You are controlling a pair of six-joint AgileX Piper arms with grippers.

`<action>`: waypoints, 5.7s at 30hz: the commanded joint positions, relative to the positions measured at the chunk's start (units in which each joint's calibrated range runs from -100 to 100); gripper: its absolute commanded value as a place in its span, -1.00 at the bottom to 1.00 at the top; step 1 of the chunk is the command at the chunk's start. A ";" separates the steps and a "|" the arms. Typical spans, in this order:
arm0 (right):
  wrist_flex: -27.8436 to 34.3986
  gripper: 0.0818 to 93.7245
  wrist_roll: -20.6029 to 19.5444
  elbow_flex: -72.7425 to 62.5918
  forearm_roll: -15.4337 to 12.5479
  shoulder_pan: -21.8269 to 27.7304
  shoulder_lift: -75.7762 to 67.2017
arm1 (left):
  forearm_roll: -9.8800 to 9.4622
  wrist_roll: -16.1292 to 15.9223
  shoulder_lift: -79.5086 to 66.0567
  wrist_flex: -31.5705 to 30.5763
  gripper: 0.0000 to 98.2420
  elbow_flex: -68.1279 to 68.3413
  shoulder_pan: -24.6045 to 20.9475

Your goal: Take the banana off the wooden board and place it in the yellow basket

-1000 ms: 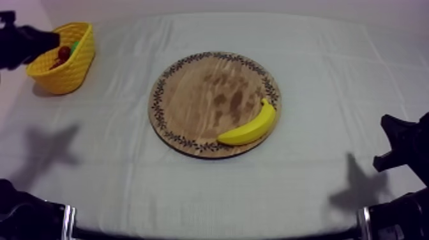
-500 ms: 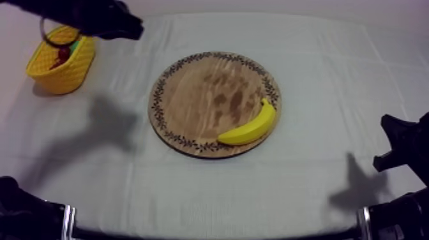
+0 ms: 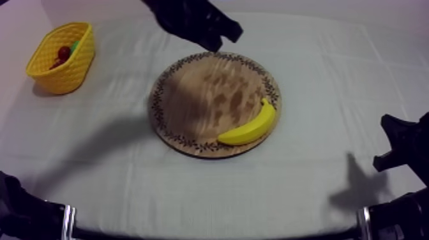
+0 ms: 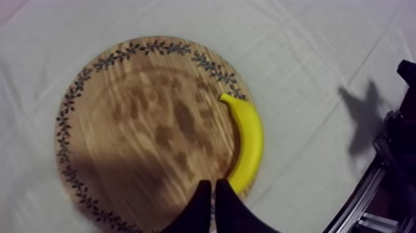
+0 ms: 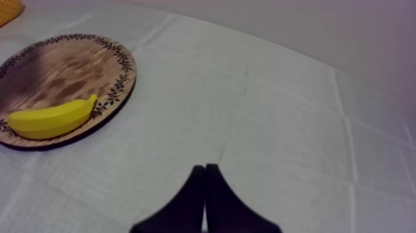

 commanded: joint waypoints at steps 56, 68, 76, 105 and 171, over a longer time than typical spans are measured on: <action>0.00 -1.00 0.00 -0.03 0.00 0.01 0.03 | 7.05 -1.61 30.49 -1.33 0.60 -9.15 5.40; 0.00 -1.00 0.00 -0.03 0.00 0.01 0.03 | 7.74 -2.33 34.56 2.43 -0.17 -12.82 5.63; 0.00 -1.00 0.00 -0.03 0.00 0.01 0.03 | 6.59 -1.27 32.96 3.80 -0.74 -15.34 5.65; 0.00 -1.00 0.00 -0.03 0.00 0.01 0.03 | -3.48 -0.86 -5.46 8.40 -0.86 9.34 -19.53; 0.00 -1.00 0.00 -0.03 0.00 0.01 0.03 | -4.11 -5.13 -75.36 -21.71 -0.98 66.46 -36.11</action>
